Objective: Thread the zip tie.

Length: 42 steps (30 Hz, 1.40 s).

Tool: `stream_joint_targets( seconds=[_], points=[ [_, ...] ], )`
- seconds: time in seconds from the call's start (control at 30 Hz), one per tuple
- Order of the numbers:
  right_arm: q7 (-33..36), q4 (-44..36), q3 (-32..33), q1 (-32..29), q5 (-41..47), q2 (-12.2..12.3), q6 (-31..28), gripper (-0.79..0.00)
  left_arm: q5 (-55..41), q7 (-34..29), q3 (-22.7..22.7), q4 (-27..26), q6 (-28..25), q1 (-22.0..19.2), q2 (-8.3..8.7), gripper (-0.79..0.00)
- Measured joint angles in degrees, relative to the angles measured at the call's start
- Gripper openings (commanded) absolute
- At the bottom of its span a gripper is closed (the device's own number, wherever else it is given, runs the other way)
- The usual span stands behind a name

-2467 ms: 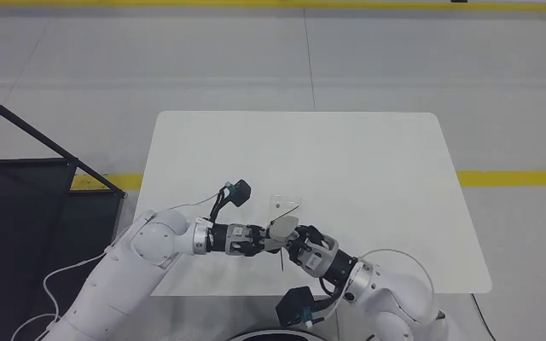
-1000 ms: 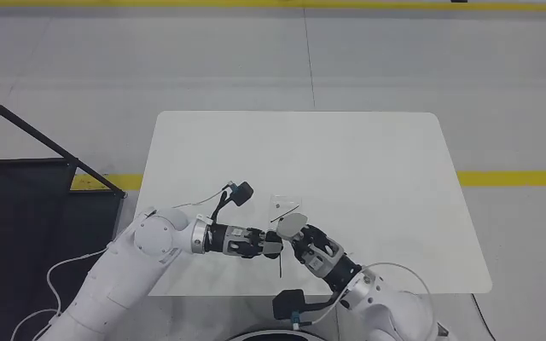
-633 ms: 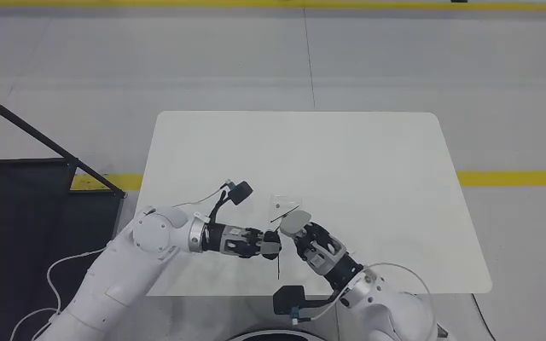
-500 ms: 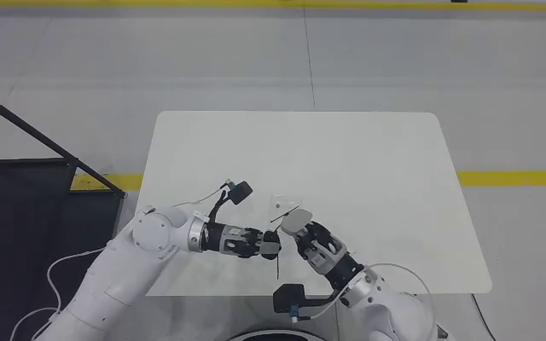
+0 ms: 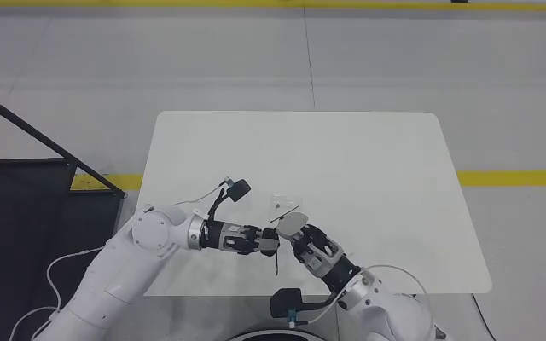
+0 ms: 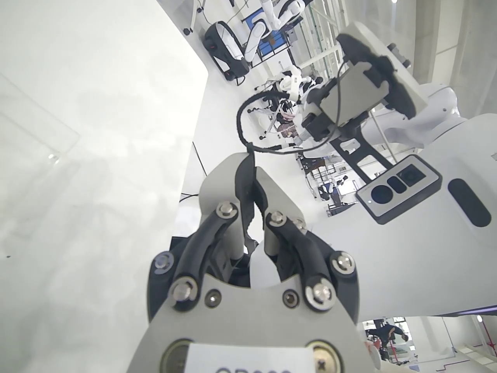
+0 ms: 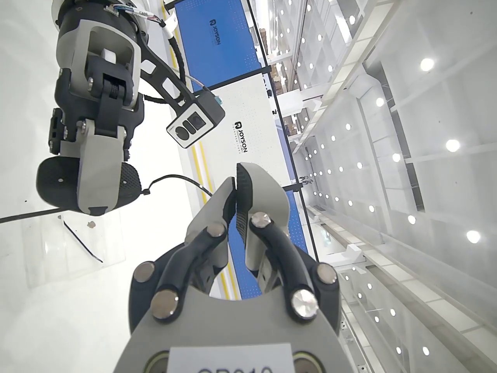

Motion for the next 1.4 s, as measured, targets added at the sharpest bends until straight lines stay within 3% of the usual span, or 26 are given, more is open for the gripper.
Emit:
stream_joint_targets(
  seconds=[0.17,0.37,0.63,1.4],
  points=[
    [-0.3,-0.2,-0.1,0.1,-0.6,0.0,0.1,-0.785,0.5,0.5,-0.1,-0.2,0.2,0.1,0.00,-0.785],
    [-4.0,-1.1,-1.8,0.0,-10.2,0.3,1.1,-0.785,6.8,5.1,-0.2,-2.9,0.8,1.4,-0.03,-0.785],
    [-6.7,-1.3,-3.2,-0.6,-18.8,0.6,2.4,-0.785,8.2,6.5,-0.8,-4.1,0.2,2.4,0.08,-0.785],
    [-9.6,-2.8,-3.3,-2.5,-27.2,1.1,-0.8,-0.785,10.3,6.9,-3.0,-5.0,-1.9,3.6,0.62,-0.785]
  ],
)
